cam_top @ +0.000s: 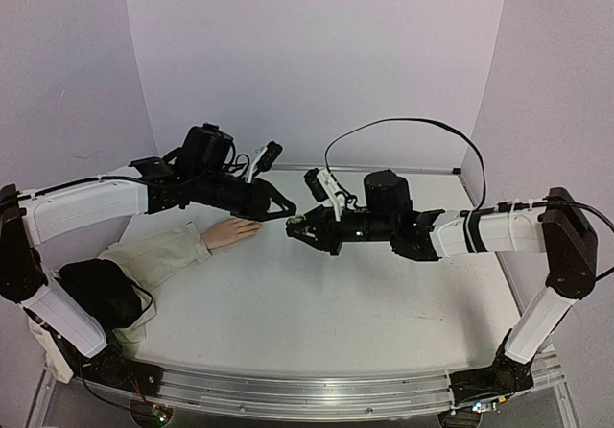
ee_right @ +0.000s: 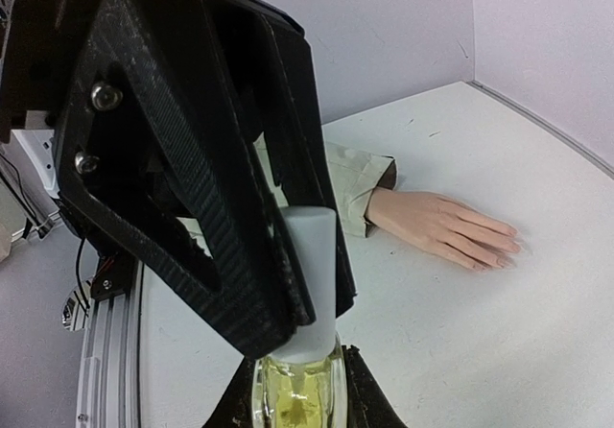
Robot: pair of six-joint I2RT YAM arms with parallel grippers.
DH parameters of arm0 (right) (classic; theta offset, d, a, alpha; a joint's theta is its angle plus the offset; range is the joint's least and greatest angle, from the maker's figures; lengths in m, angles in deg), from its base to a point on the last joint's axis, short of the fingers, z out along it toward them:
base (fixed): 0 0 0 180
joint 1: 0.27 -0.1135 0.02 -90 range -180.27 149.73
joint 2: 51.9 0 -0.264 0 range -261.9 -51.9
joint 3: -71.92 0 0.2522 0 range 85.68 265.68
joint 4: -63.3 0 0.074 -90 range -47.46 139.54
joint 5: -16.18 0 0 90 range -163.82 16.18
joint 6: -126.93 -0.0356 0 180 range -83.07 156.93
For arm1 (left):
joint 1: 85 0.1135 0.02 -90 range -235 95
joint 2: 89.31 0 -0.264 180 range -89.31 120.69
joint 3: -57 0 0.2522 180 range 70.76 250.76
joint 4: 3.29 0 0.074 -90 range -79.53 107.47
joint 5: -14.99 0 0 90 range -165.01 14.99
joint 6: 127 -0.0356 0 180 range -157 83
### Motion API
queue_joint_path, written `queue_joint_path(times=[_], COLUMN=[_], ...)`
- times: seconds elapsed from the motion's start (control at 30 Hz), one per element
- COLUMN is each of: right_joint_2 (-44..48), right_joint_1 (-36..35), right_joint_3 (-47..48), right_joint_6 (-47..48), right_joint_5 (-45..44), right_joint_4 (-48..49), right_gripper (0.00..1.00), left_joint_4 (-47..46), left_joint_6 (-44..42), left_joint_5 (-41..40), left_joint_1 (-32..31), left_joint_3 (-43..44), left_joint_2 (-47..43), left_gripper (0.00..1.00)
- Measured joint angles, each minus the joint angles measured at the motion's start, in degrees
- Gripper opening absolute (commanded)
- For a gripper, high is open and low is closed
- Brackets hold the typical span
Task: Paint the nails
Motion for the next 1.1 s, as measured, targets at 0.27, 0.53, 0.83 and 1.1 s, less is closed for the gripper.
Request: queue_joint_path(times=[0.27,0.53,0.83,1.1], right_joint_2=[-0.50,-1.60,-1.90,-1.90], right_joint_1=[-0.37,-0.61,-0.63,-0.63], right_joint_3=[0.50,0.74,0.74,0.70], right_joint_6=[0.48,0.68,0.55,0.42], right_joint_5=[-3.56,-6.05,-6.54,-6.40], right_joint_4=[-0.04,-0.68,-0.37,-0.13], right_gripper=[0.00,0.00,0.00,0.00], left_joint_4=[0.24,0.57,0.70,0.72], left_joint_6=[0.74,2.05,3.19,3.04], left_joint_5=[-1.73,-4.96,-5.99,-7.13], left_joint_1=[0.02,0.20,0.28,0.28], left_joint_3=[0.15,0.24,0.24,0.24], left_joint_2=[0.00,-0.17,-0.28,-0.83], left_gripper=[0.00,0.00,0.00,0.00])
